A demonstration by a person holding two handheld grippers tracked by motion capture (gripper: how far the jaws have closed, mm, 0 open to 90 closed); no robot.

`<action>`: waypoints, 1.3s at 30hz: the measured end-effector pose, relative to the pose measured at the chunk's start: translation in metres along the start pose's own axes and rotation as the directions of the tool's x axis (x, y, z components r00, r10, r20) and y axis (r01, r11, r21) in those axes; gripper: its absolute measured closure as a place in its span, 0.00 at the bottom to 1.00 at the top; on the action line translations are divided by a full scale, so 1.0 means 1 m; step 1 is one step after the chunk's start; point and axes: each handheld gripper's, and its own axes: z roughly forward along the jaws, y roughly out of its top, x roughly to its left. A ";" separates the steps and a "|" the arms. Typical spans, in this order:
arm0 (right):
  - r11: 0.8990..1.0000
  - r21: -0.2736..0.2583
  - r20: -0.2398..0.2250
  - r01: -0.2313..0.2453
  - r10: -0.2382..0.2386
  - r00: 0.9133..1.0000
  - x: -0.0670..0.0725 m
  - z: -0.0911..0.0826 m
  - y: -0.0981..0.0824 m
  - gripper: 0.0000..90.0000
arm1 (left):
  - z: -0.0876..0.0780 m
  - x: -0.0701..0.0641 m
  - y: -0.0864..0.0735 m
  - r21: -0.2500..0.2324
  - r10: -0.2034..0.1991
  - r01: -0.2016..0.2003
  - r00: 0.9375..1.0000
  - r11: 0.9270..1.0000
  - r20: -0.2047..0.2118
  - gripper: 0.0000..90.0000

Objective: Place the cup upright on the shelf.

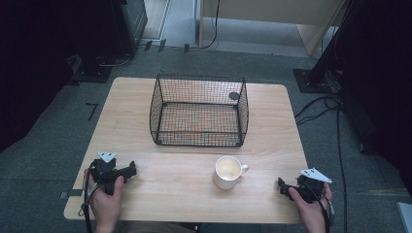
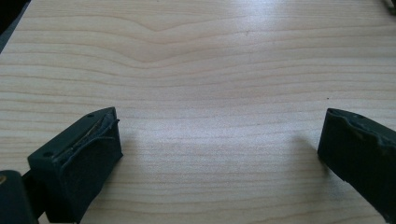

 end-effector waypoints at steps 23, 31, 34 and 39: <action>0.989 -0.136 -0.108 0.060 -0.075 0.991 0.037 -0.017 0.029 0.19 | 0.000 -0.001 0.000 -0.001 0.009 -0.009 1.000 1.000 0.010 0.00; 0.979 -0.181 -0.199 0.095 -0.131 0.971 0.067 -0.016 0.042 0.22 | 0.000 -0.001 0.000 -0.001 0.012 -0.012 1.000 1.000 0.014 0.00; 0.975 -0.183 -0.229 0.124 -0.165 0.959 0.078 -0.014 0.044 0.25 | 0.000 -0.001 0.000 -0.001 0.017 -0.017 1.000 1.000 0.017 0.00; 0.972 -0.181 -0.268 0.149 -0.194 0.944 0.090 -0.012 0.043 0.28 | 0.000 -0.001 0.000 0.000 0.020 -0.020 1.000 1.000 0.019 0.00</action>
